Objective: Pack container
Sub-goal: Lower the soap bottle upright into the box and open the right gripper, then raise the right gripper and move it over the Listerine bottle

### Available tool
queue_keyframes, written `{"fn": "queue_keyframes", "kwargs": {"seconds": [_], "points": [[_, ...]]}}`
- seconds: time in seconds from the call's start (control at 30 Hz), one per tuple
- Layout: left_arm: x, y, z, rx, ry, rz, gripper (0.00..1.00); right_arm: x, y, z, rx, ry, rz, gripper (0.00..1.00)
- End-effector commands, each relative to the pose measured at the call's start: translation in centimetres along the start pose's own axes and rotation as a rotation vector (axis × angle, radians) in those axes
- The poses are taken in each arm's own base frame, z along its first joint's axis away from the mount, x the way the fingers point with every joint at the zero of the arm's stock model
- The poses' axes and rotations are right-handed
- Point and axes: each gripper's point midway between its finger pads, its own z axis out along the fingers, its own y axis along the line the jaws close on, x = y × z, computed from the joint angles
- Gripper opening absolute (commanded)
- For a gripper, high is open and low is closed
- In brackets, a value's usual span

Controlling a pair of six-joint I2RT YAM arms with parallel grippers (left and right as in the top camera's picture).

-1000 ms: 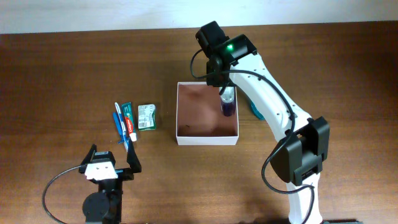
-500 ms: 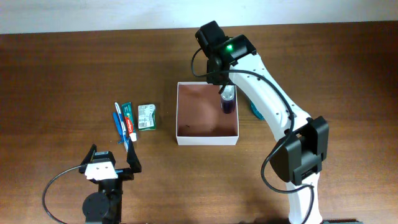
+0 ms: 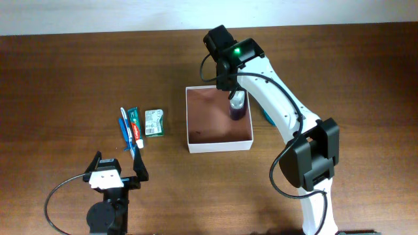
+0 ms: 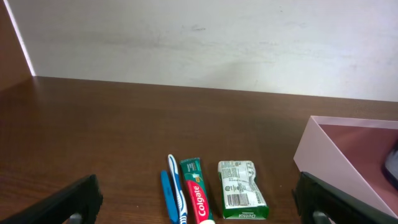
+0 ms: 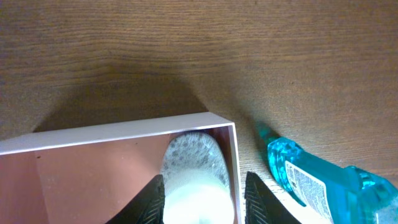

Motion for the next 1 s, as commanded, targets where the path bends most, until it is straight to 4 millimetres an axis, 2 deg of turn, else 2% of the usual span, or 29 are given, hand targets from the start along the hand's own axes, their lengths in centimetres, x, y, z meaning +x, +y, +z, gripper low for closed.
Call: {"fn": "queue_keyframes", "kwargs": {"seconds": [0.0, 0.3, 0.47, 0.7, 0.83, 0.97], "points": [[0.1, 0.0, 0.0, 0.006, -0.002, 0.015, 0.99, -0.4, -0.3, 0.2, 0.024, -0.018, 0.009, 0.41], [0.1, 0.0, 0.0, 0.006, -0.002, 0.015, 0.99, -0.6, -0.3, -0.3, 0.017, -0.023, -0.038, 0.53], [0.1, 0.0, 0.0, 0.006, -0.002, 0.015, 0.99, -2.4, -0.3, -3.5, -0.021, -0.099, -0.08, 0.58], [0.1, 0.0, 0.0, 0.006, -0.002, 0.015, 0.99, -5.4, -1.0, -10.1, -0.076, -0.251, -0.165, 0.67], [0.1, 0.0, 0.0, 0.006, -0.002, 0.015, 0.99, -6.0, -3.1, -13.1, -0.073, -0.293, -0.165, 0.67], [0.1, 0.0, 0.0, 0.006, -0.002, 0.015, 0.99, -5.5, -7.0, -14.3, -0.04, -0.262, -0.122, 0.67]]}}
